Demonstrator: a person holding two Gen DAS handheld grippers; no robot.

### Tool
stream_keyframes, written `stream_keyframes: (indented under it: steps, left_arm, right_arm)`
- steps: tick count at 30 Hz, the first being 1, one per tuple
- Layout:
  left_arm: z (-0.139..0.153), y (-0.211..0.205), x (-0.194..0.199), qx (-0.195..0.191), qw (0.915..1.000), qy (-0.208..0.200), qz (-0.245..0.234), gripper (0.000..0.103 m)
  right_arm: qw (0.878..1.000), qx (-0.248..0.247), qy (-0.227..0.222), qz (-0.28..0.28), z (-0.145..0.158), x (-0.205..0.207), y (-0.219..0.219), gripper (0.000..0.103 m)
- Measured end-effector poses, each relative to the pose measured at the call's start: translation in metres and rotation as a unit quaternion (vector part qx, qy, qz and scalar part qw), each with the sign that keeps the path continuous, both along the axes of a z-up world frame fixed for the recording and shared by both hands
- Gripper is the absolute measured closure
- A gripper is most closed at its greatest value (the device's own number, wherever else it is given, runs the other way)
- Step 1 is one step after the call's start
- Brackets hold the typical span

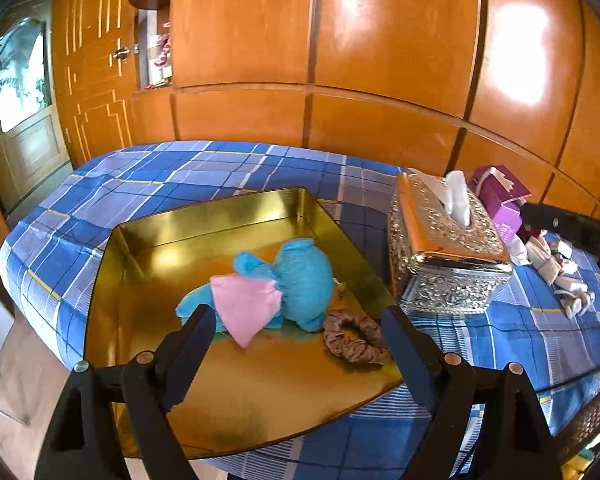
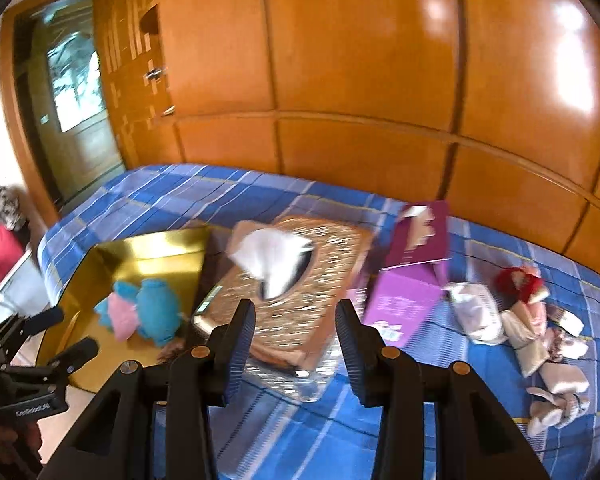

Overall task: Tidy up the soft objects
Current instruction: 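Carry the brown scrunchie to the gold tray and open the right tool, then grasp the white cleaning-wipes packet with the left tool while the right tool moves toward the red sock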

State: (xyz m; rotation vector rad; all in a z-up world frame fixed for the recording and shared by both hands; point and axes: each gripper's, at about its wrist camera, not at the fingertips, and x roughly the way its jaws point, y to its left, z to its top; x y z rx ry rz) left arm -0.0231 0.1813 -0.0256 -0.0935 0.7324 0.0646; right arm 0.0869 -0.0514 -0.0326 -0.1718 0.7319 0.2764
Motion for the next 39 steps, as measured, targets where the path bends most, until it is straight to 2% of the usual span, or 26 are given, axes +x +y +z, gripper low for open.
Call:
stream_keyframes:
  steps: [11, 17, 20, 24, 28, 31, 33, 35, 39]
  left_arm:
    - [0.005, -0.027, -0.002, 0.031, 0.9992, -0.005, -0.027, 0.018]
    - [0.008, -0.049, 0.001, 0.040, 0.9972, -0.005, -0.064, 0.018]
    - [0.013, -0.066, 0.003, 0.037, 0.9945, -0.007, -0.098, 0.018]
    - [0.023, -0.098, 0.005, 0.042, 0.9864, -0.020, -0.157, 0.018]
    - [0.033, -0.133, 0.012, 0.048, 0.9754, -0.025, -0.214, 0.018]
    - [0.038, -0.162, 0.018, 0.054, 0.9651, -0.026, -0.255, 0.018]
    - [0.041, -0.183, 0.024, 0.058, 0.9584, -0.024, -0.278, 0.020]
    - [0.044, -0.204, 0.033, 0.053, 0.9520, -0.018, -0.301, 0.022]
    - [0.041, -0.249, 0.055, 0.035, 0.9417, 0.009, -0.335, 0.030]
  right_arm:
    - [0.994, 0.011, -0.035, -0.107, 0.022, 0.006, -0.084, 0.061]
    - [0.978, 0.017, -0.050, -0.203, 0.029, 0.007, -0.153, 0.061]
    - [0.957, 0.026, -0.064, -0.283, 0.033, 0.004, -0.198, 0.061]
    - [0.911, 0.051, -0.071, -0.402, 0.029, -0.004, -0.270, 0.061]
    - [0.876, 0.061, -0.072, -0.474, 0.017, -0.015, -0.324, 0.061]
    - [0.859, 0.080, -0.071, -0.501, 0.006, -0.028, -0.350, 0.061]
    - [0.849, 0.126, -0.067, -0.509, 0.002, -0.035, -0.365, 0.061]
    - [0.846, 0.135, -0.068, -0.511, 0.002, -0.037, -0.367, 0.061]
    - [0.858, 0.140, -0.060, -0.491, 0.000, -0.029, -0.361, 0.061]
